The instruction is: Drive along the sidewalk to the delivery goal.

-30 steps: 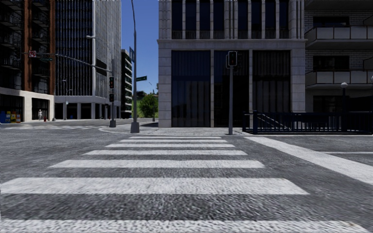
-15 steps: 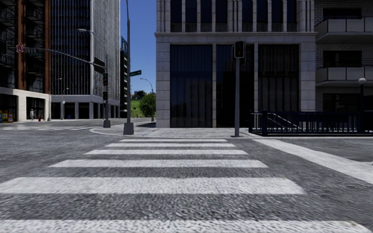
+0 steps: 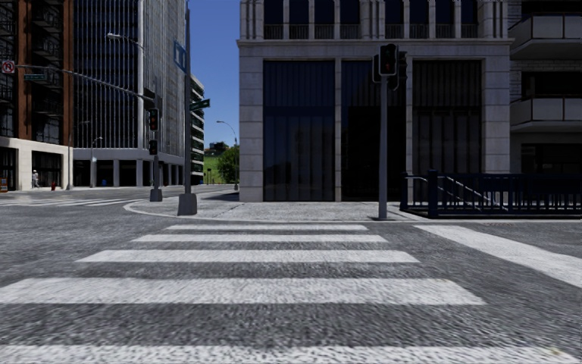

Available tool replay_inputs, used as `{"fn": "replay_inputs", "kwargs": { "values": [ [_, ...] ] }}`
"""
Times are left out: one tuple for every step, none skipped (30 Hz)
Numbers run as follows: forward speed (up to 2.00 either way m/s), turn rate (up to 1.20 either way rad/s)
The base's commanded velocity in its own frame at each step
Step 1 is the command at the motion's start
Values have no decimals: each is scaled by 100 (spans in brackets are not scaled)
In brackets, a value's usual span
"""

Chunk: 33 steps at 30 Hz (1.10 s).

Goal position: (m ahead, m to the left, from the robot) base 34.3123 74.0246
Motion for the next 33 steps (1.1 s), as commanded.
{"fn": "replay_inputs", "kwargs": {
  "values": [
    [200, 0],
    [200, 0],
    [200, 0],
    [200, 0],
    [200, 0],
    [200, 0],
    [200, 0],
    [200, 0],
    [200, 0],
    [200, 0],
    [200, 0],
    [200, 0],
    [200, 0],
    [200, 0],
    [200, 0],
    [200, 0],
    [200, 0],
    [200, 0],
    [200, 0],
    [200, 0],
    [200, 0],
    [200, 0],
    [200, 0],
    [200, 0],
    [200, 0],
    [200, 0],
    [200, 0],
    [200, 0],
    [200, 0],
    [200, 0],
    [200, 0],
    [200, 0],
    [200, 0]
  ]
}}
